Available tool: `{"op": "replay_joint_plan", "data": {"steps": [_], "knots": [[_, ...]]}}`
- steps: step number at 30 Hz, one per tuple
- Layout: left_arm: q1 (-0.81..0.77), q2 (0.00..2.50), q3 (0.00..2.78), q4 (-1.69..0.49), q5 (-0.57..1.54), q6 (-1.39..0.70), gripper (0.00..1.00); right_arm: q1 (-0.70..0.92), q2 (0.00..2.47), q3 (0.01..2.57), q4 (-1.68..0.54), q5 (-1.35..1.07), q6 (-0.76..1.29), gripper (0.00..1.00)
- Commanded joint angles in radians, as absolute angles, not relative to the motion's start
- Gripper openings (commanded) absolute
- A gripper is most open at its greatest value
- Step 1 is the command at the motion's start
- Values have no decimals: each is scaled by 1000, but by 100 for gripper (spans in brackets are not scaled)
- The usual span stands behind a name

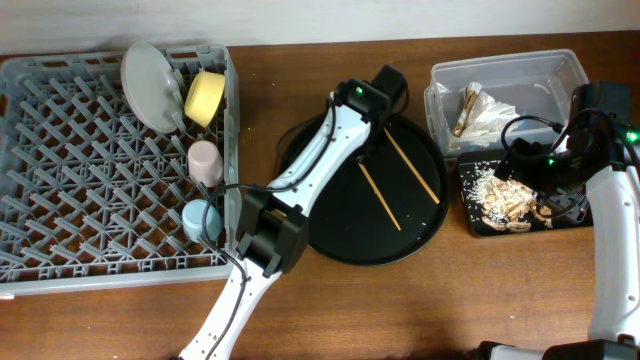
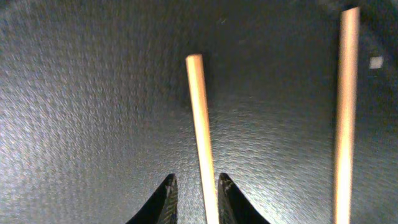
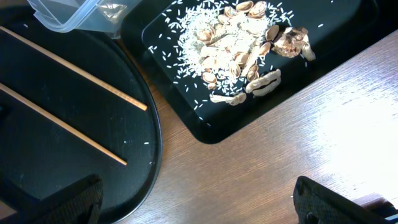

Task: Sort waste into correct bins and load items into the dishwasher rack
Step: 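Reach the left gripper to the black tray and grasp one wooden chopstick, then carry the chopstick with the left gripper and drop it into the rack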

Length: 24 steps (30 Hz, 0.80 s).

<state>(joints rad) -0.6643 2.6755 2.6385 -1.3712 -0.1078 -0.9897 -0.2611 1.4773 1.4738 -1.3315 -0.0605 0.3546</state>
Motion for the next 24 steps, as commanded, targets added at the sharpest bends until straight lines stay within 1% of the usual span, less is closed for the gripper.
{"op": "replay_joint_plan", "data": {"steps": [1,5,15,17,18,19,24], "knots": [[-681,2701,2636,-1378,-126,-1051,26,-261,1483,1479,-1335,-51,347,99],[-681,2754,2636,-1381,-43,-1051,27,-261,1483,1479,-1336,-51,347,99],[-683,2795,2636,-1419,-14,-1050,26,-261,1483,1479,-1336,-51,344,99],[-683,2795,2636,-1423,-14,-1050,8,-261,1483,1479,-1336,-51,344,98],[-683,2795,2636,-1423,-14,-1050,3,-261,1483,1479,-1336,-51,344,99],[-683,2795,2636,-1423,-14,-1050,1,-261,1483,1479,-1336,-51,344,98],[-660,2794,2659,-1454,-14,-973,1,-261,1483,1479,-1336,-51,344,98]]}}
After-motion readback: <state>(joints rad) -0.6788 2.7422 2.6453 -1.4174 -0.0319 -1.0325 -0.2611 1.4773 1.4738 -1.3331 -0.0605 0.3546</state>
